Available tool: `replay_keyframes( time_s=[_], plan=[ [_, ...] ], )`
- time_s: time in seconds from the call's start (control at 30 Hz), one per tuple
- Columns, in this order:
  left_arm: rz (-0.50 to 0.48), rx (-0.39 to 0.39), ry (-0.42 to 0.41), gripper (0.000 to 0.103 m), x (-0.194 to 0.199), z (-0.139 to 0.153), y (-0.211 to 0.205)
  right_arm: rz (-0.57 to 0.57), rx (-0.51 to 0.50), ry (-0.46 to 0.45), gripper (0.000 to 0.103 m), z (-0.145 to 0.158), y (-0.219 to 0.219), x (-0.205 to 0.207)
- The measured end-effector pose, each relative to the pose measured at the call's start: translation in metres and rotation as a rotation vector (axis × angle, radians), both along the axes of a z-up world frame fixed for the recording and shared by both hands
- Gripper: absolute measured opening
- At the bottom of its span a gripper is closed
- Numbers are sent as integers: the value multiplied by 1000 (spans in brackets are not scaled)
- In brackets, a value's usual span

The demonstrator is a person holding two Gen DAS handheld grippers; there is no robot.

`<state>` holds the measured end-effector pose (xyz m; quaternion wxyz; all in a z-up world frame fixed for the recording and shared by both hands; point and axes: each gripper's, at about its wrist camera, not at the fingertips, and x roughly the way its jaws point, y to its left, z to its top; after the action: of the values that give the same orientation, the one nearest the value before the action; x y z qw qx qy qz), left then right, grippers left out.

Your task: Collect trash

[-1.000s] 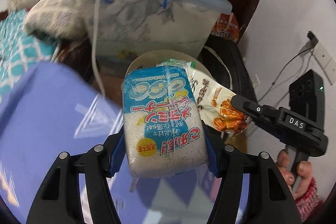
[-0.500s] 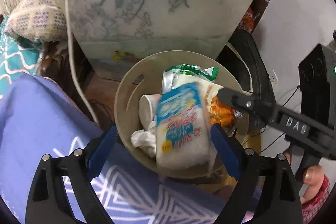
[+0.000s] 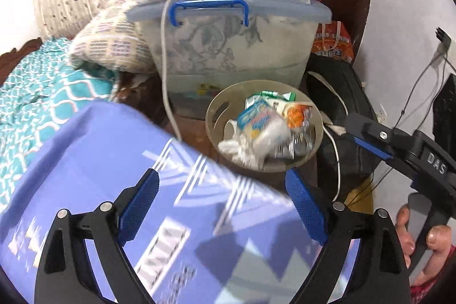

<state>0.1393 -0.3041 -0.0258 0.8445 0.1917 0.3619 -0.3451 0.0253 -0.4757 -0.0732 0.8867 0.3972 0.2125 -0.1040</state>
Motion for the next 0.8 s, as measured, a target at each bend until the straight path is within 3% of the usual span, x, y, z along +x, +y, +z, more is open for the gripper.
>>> replay_keyframes(
  time_s=[0.13, 0.3, 0.6, 0.8],
  plan=[
    [34, 2, -11, 86, -32, 0, 34, 8, -18, 16, 78, -9, 43, -43],
    [96, -11, -14, 89, -63, -3, 80, 20, -87, 52, 78, 1, 92, -76],
    [136, -83, -9, 94, -92, 3, 133, 45, -115, 105, 79, 1, 130, -80],
    [139, -132, -33, 94, -106, 13, 149, 61, -141, 85, 83, 28, 141, -85]
  ],
)
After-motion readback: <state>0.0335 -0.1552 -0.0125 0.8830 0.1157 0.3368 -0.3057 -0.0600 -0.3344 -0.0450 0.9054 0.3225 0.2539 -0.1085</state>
